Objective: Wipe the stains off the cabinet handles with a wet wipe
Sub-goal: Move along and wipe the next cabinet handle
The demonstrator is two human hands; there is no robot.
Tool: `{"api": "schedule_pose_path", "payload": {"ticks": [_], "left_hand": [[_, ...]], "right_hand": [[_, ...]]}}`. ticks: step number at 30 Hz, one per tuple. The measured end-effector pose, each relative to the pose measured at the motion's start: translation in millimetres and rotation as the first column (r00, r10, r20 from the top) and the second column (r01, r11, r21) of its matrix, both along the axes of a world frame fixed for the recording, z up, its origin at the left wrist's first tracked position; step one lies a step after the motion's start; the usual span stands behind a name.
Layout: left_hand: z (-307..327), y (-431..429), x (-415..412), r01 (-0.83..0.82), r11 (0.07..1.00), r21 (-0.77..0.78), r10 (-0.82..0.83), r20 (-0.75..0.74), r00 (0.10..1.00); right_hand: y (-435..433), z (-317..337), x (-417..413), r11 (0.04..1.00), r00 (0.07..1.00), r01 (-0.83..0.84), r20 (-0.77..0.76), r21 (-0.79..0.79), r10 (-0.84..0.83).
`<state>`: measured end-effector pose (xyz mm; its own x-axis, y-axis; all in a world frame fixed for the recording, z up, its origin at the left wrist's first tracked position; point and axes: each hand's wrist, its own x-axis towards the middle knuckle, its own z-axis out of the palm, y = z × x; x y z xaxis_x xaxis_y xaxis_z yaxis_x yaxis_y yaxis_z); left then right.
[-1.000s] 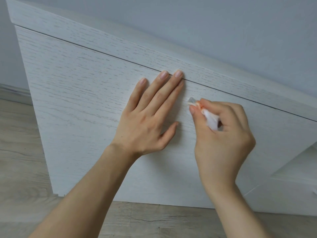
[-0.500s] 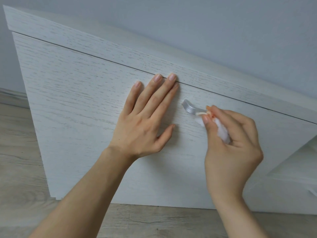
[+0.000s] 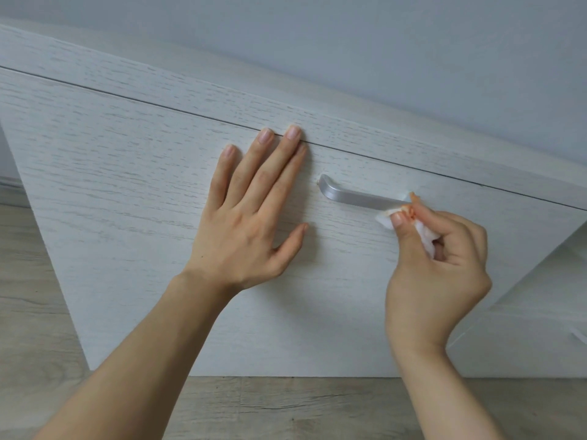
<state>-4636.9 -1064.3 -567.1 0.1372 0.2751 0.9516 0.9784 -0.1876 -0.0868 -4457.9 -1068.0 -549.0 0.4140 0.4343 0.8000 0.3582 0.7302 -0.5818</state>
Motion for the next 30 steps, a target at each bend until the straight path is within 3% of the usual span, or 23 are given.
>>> {"api": "schedule_pose_path", "payload": {"ticks": [5, 10, 15, 18, 24, 30], "left_hand": [[0, 1, 3, 0.011, 1.000, -0.008, -0.011, 0.020, 1.000], [0, -1, 2, 0.014, 1.000, -0.025, -0.013, 0.019, 1.000], [1, -2, 8, 0.002, 0.999, -0.052, -0.001, 0.034, 0.999], [2, -6, 5, 0.012, 0.997, -0.081, -0.010, 0.018, 1.000], [6, -13, 5, 0.004, 0.993, -0.120, -0.005, -0.003, 1.000], [8, -20, 5, -0.034, 0.983, -0.179, 0.030, -0.023, 0.999]], "right_hand": [[0, 3, 0, 0.998, 0.999, -0.050, -0.019, -0.048, 0.049], [8, 17, 40, 0.989, 0.972, 0.021, -0.231, -0.146, -0.054], [2, 25, 33, 0.978, 0.994, -0.104, -0.039, -0.179, 0.098], [1, 26, 26, 0.960, 0.989, -0.145, -0.003, -0.241, 0.149], [-7, 27, 20, 0.967, 0.989, -0.084, 0.097, -0.241, 0.111], [-19, 31, -16, 0.993, 0.945, -0.034, 0.320, -0.111, 0.068]]}}
